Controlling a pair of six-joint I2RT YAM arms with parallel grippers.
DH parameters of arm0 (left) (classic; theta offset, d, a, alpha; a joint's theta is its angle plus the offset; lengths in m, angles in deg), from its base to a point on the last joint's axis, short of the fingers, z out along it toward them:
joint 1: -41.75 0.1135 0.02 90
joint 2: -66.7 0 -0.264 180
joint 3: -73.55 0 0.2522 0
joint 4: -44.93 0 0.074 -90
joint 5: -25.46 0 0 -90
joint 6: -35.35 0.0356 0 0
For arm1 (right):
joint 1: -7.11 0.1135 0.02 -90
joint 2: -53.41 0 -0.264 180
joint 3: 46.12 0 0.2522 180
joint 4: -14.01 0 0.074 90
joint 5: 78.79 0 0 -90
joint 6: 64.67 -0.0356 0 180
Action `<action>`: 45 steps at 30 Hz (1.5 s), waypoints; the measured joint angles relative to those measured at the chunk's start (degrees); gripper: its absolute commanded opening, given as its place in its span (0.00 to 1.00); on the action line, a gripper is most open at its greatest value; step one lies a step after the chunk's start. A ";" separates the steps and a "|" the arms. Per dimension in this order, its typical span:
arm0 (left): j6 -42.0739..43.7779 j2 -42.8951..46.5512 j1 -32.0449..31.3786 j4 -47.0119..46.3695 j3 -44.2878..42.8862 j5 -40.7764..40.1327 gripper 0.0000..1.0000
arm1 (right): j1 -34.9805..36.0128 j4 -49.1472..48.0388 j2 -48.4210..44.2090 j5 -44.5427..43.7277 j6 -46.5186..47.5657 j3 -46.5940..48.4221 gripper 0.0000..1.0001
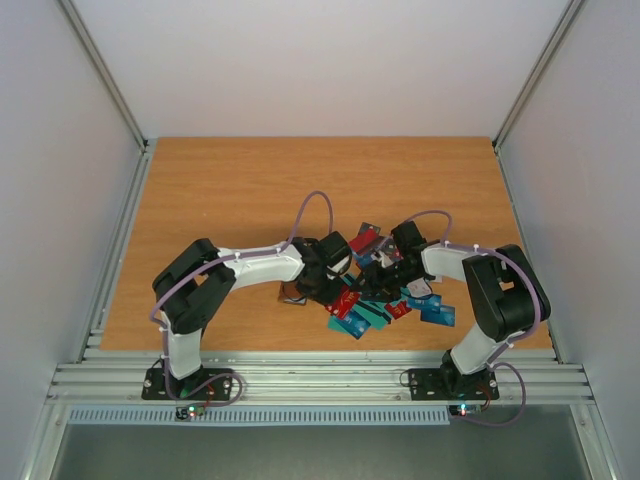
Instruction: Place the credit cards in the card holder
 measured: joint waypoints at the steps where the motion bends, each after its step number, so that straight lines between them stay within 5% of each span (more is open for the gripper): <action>1: 0.07 -0.04 0.04 -0.15 0.00 0.07 0.06 | 0.00 0.07 0.04 0.02 0.98 0.02 0.49; 13: 0.83 -1.05 0.42 -1.81 0.00 1.38 0.06 | -0.26 -3.72 2.05 4.52 3.30 -0.81 0.44; 30: 1.51 -0.96 0.48 -7.06 1.09 5.38 0.06 | -0.28 -12.81 4.50 6.69 -2.75 -3.87 0.03; 45: 0.87 5.70 0.57 0.94 2.86 1.66 0.27 | -0.28 0.48 -4.17 4.00 -0.50 -0.39 0.01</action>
